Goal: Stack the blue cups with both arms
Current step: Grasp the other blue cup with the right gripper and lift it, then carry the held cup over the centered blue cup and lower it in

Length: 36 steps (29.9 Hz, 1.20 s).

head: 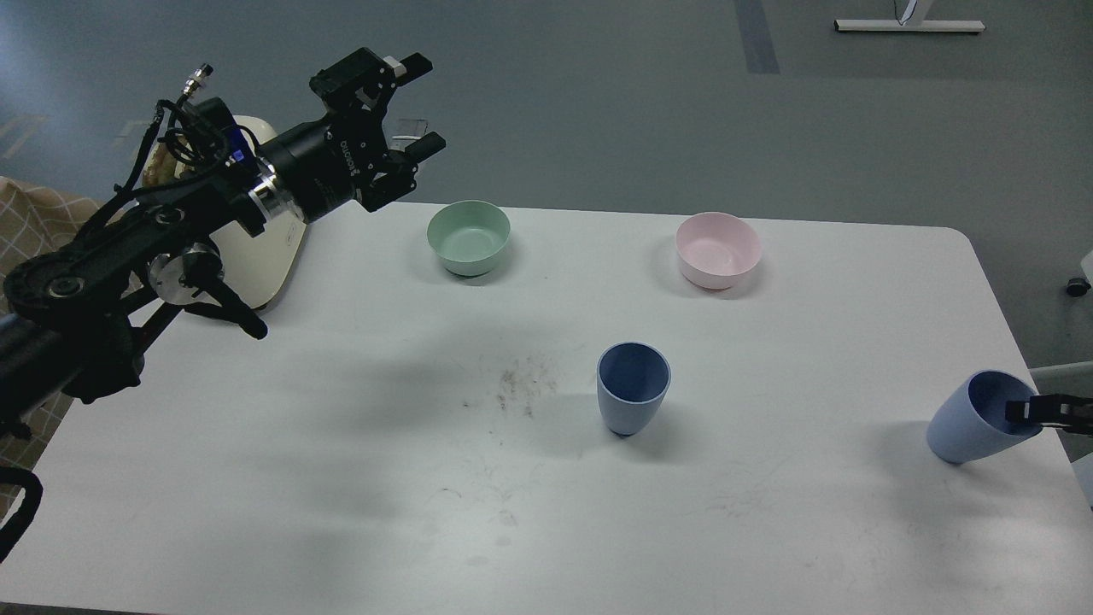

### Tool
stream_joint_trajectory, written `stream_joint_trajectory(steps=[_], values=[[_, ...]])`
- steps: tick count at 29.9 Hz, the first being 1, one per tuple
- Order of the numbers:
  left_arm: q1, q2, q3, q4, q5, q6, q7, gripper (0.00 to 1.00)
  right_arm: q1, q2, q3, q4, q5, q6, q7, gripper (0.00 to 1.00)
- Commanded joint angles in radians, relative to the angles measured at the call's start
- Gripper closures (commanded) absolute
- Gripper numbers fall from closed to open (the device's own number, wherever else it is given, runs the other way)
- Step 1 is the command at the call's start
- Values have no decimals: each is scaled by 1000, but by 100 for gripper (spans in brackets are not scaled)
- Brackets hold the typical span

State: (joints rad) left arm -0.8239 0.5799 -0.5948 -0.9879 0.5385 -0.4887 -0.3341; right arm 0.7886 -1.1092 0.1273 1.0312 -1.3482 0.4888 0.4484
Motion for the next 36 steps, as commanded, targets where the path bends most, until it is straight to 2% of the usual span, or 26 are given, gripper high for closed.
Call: stream_joint_trajectory(steps=[1, 7, 11, 16, 19, 27, 36], values=[[0, 1, 0, 0, 0, 0, 0, 3, 3, -6, 2, 9, 3, 0, 1, 100], [0, 1, 0, -14, 0, 0, 0, 3, 43, -72, 12, 90, 3, 0, 3, 100], [0, 0, 0, -14, 0, 0, 1, 3, 158, -145, 11, 188, -2, 0, 3, 100], [0, -2, 0, -14, 1, 0, 1, 3, 288, -159, 11, 225, -11, 0, 1, 100], [-1, 0, -2, -14, 1, 0, 1, 3, 359, -123, 11, 218, -25, 0, 0, 100], [-1, 8, -3, -14, 1, 0, 4, 3, 550, 84, -15, 89, -28, 0, -11, 100], [-1, 1, -14, -14, 1, 0, 4, 3, 856, 334, -368, 41, -11, 0, -10, 100]])
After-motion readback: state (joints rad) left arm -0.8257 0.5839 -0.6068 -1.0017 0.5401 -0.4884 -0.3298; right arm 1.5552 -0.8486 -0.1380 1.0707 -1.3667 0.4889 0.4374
